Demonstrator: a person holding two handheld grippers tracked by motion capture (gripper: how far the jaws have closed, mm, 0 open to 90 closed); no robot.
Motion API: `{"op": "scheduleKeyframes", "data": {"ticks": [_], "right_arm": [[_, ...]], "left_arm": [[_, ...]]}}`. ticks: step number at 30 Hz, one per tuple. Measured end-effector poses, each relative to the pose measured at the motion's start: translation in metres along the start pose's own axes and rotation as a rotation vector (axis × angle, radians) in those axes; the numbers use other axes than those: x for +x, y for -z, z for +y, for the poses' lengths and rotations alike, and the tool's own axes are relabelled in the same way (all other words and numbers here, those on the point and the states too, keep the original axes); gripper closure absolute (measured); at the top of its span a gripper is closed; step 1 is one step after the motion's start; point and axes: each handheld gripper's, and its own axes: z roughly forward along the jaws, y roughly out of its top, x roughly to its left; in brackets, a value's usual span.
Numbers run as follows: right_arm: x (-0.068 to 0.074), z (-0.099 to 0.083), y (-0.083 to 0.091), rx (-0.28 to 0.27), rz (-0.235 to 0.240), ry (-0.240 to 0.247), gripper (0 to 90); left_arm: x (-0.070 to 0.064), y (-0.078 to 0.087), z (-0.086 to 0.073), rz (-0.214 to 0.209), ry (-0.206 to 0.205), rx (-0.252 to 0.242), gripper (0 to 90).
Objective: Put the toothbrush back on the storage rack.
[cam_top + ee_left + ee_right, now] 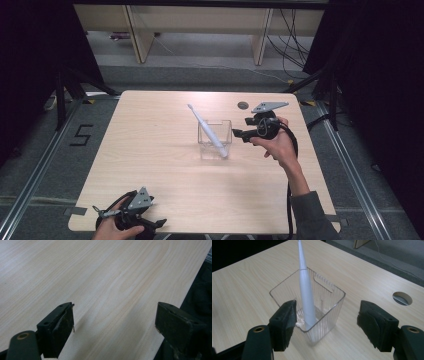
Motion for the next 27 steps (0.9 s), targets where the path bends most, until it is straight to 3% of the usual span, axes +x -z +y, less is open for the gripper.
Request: {"op": "scheduleKeyframes", "data": {"ticks": [3,6,10,14,15,18,19,22,23,24,25,27], "right_arm": [[0.001,-0.003,0.003,0.014,-0.004,-0.030,31.6],[-0.001,-0.006,0.003,-0.004,-0.018,-0.008,31.5],[-0.003,-0.010,0.008,0.011,-0.017,-0.009,31.6],[-0.002,-0.015,0.010,0.012,-0.023,-0.033,31.3],[-0.004,-0.016,0.010,0.011,-0.020,-0.009,31.3],[-0.005,-0.018,0.012,0.020,-0.015,-0.009,31.3],[-0.003,-0.020,0.012,0.029,-0.020,-0.033,31.2],[-0.004,-0.022,0.013,0.025,-0.020,-0.015,31.2],[-0.003,-0.023,0.013,0.031,-0.014,-0.034,31.2],[-0.005,-0.024,0.014,0.025,-0.027,-0.011,31.2],[-0.005,-0.025,0.014,0.023,-0.013,-0.022,31.3],[-0.005,-0.027,0.017,0.028,-0.029,-0.044,31.3]], "left_arm": [[0.000,0.000,0.000,0.000,-0.001,0.000,14.8],[0.000,0.000,0.000,-0.001,-0.001,-0.001,14.8],[0.000,0.000,0.000,0.000,-0.002,-0.001,14.8],[0.000,0.000,0.000,0.000,-0.001,0.000,14.8],[0.000,0.000,0.000,0.000,-0.002,-0.001,14.8],[0.000,0.001,0.000,0.001,-0.001,-0.003,14.8],[0.000,0.001,0.000,0.001,-0.001,-0.003,14.8],[0.000,0.001,0.000,0.001,-0.003,-0.003,14.8],[0.000,0.001,0.000,0.001,0.000,-0.004,14.8],[0.000,0.001,0.000,0.002,-0.001,-0.003,14.8],[0.000,0.001,0.000,0.002,0.000,-0.003,14.8],[0.000,0.001,0.000,0.001,0.000,-0.004,14.8]]}}
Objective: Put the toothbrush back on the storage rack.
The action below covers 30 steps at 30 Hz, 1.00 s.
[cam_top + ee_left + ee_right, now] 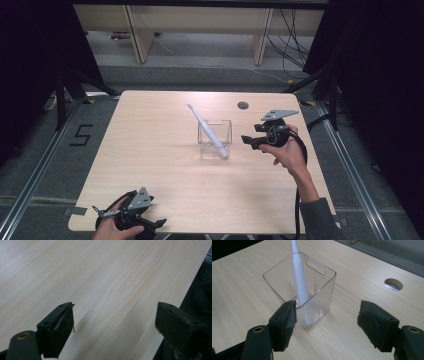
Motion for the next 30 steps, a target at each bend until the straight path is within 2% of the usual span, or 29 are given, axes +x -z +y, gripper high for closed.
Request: {"op": "scheduleKeyframes", "data": {"ticks": [2,3,5,6,7,8,9,10,11,12,13,15,16,17,21,22,23,25,27,28,30], "right_arm": [[-0.002,-0.002,0.001,-0.012,0.007,0.017,31.2],[0.000,-0.003,0.001,-0.016,-0.001,-0.004,31.2],[-0.002,-0.005,0.004,-0.007,-0.004,0.019,31.2],[0.000,-0.006,0.004,-0.007,0.005,-0.003,31.2],[0.000,-0.008,0.005,-0.006,-0.001,-0.005,31.2],[-0.002,-0.009,0.006,-0.016,-0.013,0.020,31.1],[0.000,-0.010,0.007,-0.002,-0.004,-0.008,31.1],[-0.001,-0.011,0.008,-0.007,-0.011,0.015,31.1],[0.000,-0.012,0.008,-0.002,-0.006,-0.003,31.1],[-0.001,-0.013,0.008,-0.015,-0.014,0.019,31.1],[0.001,-0.014,0.009,-0.004,-0.002,-0.001,31.1],[0.002,-0.015,0.009,-0.014,-0.002,0.015,30.9],[0.005,-0.015,0.010,-0.004,-0.006,0.001,30.8],[0.005,-0.016,0.010,-0.021,-0.005,0.014,30.7],[0.010,-0.020,0.012,-0.016,-0.005,0.023,30.1],[0.012,-0.021,0.013,-0.009,-0.005,0.001,30.1],[0.011,-0.023,0.012,-0.018,-0.003,0.022,30.0],[0.012,-0.026,0.013,-0.016,-0.007,0.013,29.8],[0.011,-0.028,0.015,-0.010,-0.015,0.026,29.6],[0.013,-0.030,0.015,-0.007,-0.006,0.007,29.4],[0.012,-0.033,0.016,-0.012,-0.005,0.020,29.2]], "left_arm": [[0.000,0.000,0.000,-0.001,0.000,0.000,14.8],[0.000,0.000,0.000,0.000,-0.001,0.000,14.8],[0.000,0.000,0.000,0.000,0.000,0.000,14.8],[0.000,0.000,0.000,0.000,-0.001,0.000,14.8],[0.000,0.001,0.000,-0.001,-0.002,0.000,14.8],[0.001,0.001,0.000,-0.003,-0.004,0.000,14.8],[0.000,0.001,0.000,-0.003,-0.001,-0.002,14.8],[0.000,0.001,0.000,-0.003,-0.003,0.000,14.8],[0.000,0.001,0.000,-0.003,-0.003,0.000,14.8],[0.000,0.001,0.000,-0.003,-0.002,0.000,14.8],[0.000,0.001,0.000,-0.003,-0.003,0.000,14.8],[0.000,0.001,0.000,-0.003,-0.002,-0.001,14.8],[0.000,0.001,0.000,-0.010,0.001,-0.004,14.8],[0.000,0.001,0.000,-0.009,0.001,-0.004,14.8],[0.000,0.001,0.000,-0.002,-0.003,0.000,14.8],[0.000,0.001,0.000,-0.002,-0.003,0.000,14.8],[0.000,0.001,0.000,-0.002,-0.003,0.000,14.8],[0.000,0.001,0.000,-0.004,0.000,-0.003,14.8],[0.000,0.001,0.000,-0.008,0.002,-0.005,14.8],[0.000,0.001,0.000,-0.009,0.001,-0.004,14.8],[0.000,0.001,0.000,-0.005,-0.001,-0.002,14.8]]}}
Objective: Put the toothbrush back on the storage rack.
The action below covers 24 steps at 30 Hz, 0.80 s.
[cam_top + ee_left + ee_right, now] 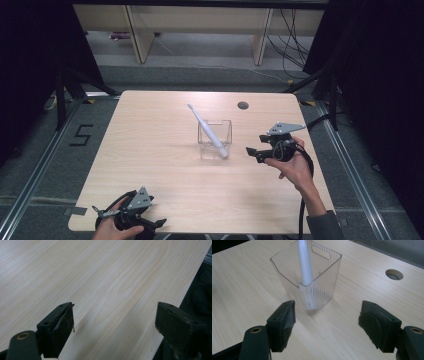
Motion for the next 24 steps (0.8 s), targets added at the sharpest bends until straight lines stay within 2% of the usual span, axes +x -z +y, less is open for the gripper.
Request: {"op": "scheduleKeyframes", "data": {"ticks": [10,11,13,15,16,17,18,20,21,22,24], "right_arm": [[0.004,-0.016,0.002,0.014,-0.009,-0.011,28.6],[0.003,-0.017,0.002,0.015,-0.004,0.005,28.6],[0.006,-0.020,0.002,0.030,-0.001,-0.021,28.6],[0.004,-0.022,0.001,0.015,-0.001,0.021,28.5],[0.005,-0.023,0.002,0.014,-0.011,0.015,28.5],[0.007,-0.024,0.003,0.023,-0.006,-0.011,28.5],[0.005,-0.025,0.003,0.015,-0.010,0.015,28.4],[0.008,-0.027,0.004,0.016,-0.006,-0.015,28.3],[0.006,-0.028,0.004,0.008,-0.001,0.010,28.3],[0.009,-0.030,0.004,0.011,-0.008,-0.017,28.3],[0.007,-0.033,0.004,0.008,-0.004,0.008,28.3]], "left_arm": [[0.000,0.000,0.000,0.003,-0.004,0.003,14.8],[0.000,0.000,0.000,0.003,-0.004,0.003,14.8],[0.000,0.000,0.000,0.003,-0.005,0.005,14.8],[0.000,0.000,0.000,0.002,-0.006,0.006,14.8],[0.000,0.001,0.000,0.005,-0.007,0.012,14.8],[0.000,0.001,0.000,0.005,-0.008,0.011,14.8],[0.000,0.001,0.000,0.005,-0.008,0.011,14.8],[0.000,0.001,0.000,0.006,-0.007,0.012,14.8],[0.000,0.001,0.000,0.005,-0.007,0.011,14.8],[0.000,0.001,0.000,0.005,-0.007,0.010,14.8],[0.000,0.001,0.000,0.005,-0.008,0.011,14.8]]}}
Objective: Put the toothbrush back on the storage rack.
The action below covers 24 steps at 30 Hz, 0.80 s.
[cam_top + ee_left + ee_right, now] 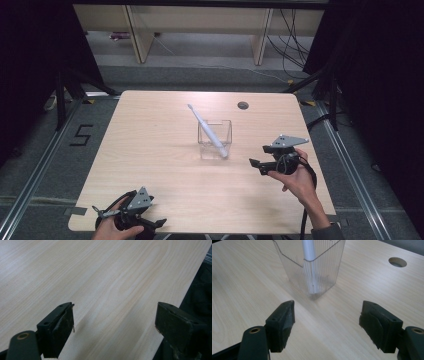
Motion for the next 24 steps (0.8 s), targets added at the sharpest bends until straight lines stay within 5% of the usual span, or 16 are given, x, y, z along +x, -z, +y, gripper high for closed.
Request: {"op": "scheduleKeyframes", "data": {"ticks": [10,13,14,18,19,22,24], "right_arm": [[0.003,-0.015,0.002,0.011,0.006,-0.039,27.9],[0.003,-0.019,0.001,0.009,0.002,-0.011,27.6],[0.007,-0.022,0.001,0.024,0.007,-0.051,27.6],[0.003,-0.029,-0.001,0.026,0.003,-0.018,27.1],[0.006,-0.031,-0.001,0.033,0.008,-0.056,27.1],[0.004,-0.036,-0.001,0.031,0.003,-0.033,26.7],[0.006,-0.039,0.000,0.038,0.013,-0.059,26.7]], "left_arm": [[0.001,0.000,0.000,0.000,-0.014,0.000,14.8],[0.001,0.000,0.000,0.000,-0.015,0.001,14.8],[0.001,0.000,0.000,-0.001,-0.015,0.000,14.8],[0.001,0.001,0.000,0.002,-0.015,-0.002,14.8],[0.001,0.001,0.000,0.001,-0.015,-0.001,14.8],[0.001,0.000,0.000,-0.001,-0.013,0.000,14.8],[0.001,0.000,0.000,0.001,-0.014,0.001,14.8]]}}
